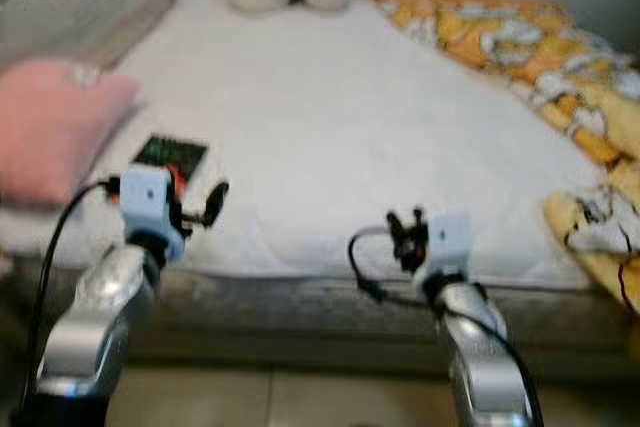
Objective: Clean up the room
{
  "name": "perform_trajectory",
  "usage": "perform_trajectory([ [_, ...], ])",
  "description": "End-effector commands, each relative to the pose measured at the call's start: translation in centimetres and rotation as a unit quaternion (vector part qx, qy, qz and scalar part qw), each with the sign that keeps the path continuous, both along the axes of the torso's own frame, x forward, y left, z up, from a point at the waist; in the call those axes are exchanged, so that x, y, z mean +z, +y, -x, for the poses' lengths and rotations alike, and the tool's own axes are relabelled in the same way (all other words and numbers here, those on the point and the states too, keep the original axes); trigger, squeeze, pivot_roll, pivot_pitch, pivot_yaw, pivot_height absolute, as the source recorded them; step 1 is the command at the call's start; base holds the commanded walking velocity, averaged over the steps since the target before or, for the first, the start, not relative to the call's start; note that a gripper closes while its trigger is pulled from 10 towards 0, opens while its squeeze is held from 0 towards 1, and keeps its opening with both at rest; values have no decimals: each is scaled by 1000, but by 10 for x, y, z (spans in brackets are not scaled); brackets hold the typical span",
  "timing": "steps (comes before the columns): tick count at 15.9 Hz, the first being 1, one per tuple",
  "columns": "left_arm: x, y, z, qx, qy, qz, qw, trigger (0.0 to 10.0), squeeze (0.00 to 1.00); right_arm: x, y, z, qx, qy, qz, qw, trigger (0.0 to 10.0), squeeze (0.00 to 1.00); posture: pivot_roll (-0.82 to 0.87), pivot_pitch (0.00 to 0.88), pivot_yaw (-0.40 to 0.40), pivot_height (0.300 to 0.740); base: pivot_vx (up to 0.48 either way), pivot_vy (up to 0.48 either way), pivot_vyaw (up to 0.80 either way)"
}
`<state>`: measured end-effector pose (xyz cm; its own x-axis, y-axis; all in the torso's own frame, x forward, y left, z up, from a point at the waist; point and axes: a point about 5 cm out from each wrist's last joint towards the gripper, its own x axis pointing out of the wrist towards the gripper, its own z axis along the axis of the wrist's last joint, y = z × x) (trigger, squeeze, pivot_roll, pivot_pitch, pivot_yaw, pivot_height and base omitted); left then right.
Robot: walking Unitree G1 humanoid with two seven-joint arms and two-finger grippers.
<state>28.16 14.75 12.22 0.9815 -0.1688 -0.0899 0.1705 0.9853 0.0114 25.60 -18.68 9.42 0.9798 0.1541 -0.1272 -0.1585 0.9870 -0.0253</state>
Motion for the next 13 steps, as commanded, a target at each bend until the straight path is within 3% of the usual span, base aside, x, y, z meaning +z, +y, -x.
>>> perform_trajectory([
  [1,1,-4,-3,-5,-3,1,1000,10000,0,0,-9,-1,-18,1,5,1000,10000,0,-84,0,55,740,0,-450,800],
  [4,0,-3,-5,-11,-5,-3,1000,10000,0,-3,-13,-1,-44,7,0,999,10000,0,-88,0,58,740,0,-453,267],
  [8,0,1,-7,-5,-7,-4,1000,10000,0,1,-5,-3,-23,4,-16,1000,10000,0,-96,0,50,740,0,-457,0],
  [11,4,4,-7,-5,-10,-9,1000,10000,0,12,-7,-12,-13,-10,-12,1000,10000,0,-99,62,44,740,0,-455,-442],
  [13,7,5,3,-4,-9,-10,1000,10000,0,23,-15,-12,3,-16,5,1000,10000,0,-100,195,-8,740,0,-456,0],
])
